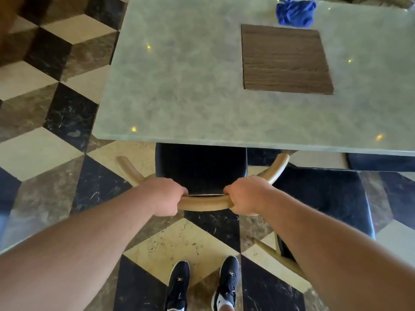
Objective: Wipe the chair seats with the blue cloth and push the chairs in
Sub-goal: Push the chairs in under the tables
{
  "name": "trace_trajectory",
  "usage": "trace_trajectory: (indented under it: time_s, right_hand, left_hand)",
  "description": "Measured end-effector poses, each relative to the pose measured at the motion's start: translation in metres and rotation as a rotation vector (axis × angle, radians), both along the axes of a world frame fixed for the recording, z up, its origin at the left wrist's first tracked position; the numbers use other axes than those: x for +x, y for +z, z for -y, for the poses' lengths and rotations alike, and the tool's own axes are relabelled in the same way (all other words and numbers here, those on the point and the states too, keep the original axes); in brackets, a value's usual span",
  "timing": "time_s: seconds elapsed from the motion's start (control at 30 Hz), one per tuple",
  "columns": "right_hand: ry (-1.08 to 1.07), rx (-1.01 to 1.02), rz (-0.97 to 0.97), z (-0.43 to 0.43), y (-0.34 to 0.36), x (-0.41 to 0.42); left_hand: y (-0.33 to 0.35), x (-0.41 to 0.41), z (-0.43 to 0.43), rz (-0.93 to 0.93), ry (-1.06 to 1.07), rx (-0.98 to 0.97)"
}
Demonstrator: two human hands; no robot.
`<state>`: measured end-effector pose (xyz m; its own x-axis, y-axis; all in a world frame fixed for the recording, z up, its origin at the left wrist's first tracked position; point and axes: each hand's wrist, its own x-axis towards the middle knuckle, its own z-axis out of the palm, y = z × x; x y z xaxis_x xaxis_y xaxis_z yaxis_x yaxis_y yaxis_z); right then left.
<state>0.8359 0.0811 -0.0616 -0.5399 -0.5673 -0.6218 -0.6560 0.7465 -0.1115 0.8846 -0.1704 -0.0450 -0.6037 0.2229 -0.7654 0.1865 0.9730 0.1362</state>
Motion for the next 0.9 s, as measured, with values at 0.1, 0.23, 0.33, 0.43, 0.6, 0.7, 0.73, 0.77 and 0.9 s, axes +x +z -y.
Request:
trace_trajectory:
  time_s: [0.1, 0.23, 0.33, 0.43, 0.6, 0.7, 0.73, 0.77, 0.9]
  right_hand:
    - [0.017, 0.023, -0.005, 0.0, -0.004, -0.001]
    - [0.017, 0.023, -0.01, -0.003, -0.002, 0.001]
    - [-0.01, -0.004, -0.051, -0.009, -0.003, 0.009]
    - [-0.092, -0.046, -0.084, -0.015, -0.003, 0.02]
    - [-0.115, -0.132, -0.184, -0.023, 0.007, 0.04]
    - [-0.159, -0.159, -0.24, -0.043, 0.032, 0.057]
    - [-0.189, -0.17, -0.266, -0.054, 0.044, 0.063]
    - [-0.216, -0.177, -0.291, -0.065, 0.056, 0.07]
    - [-0.319, -0.15, -0.341, -0.123, 0.103, 0.095]
  left_hand:
    - [-0.006, 0.003, -0.001, -0.007, 0.007, 0.001]
    - [-0.008, 0.005, -0.003, -0.024, 0.002, -0.003]
    - [-0.01, 0.01, -0.005, -0.091, -0.007, -0.017]
    - [-0.012, 0.02, -0.01, -0.181, 0.018, -0.029]
    - [-0.005, 0.032, -0.017, -0.231, 0.048, 0.002]
    - [0.013, 0.036, -0.039, -0.301, 0.037, 0.093]
    - [0.022, 0.038, -0.052, -0.324, 0.039, 0.125]
    - [0.032, 0.039, -0.068, -0.344, 0.038, 0.153]
    - [0.068, 0.046, -0.14, -0.387, -0.017, 0.232]
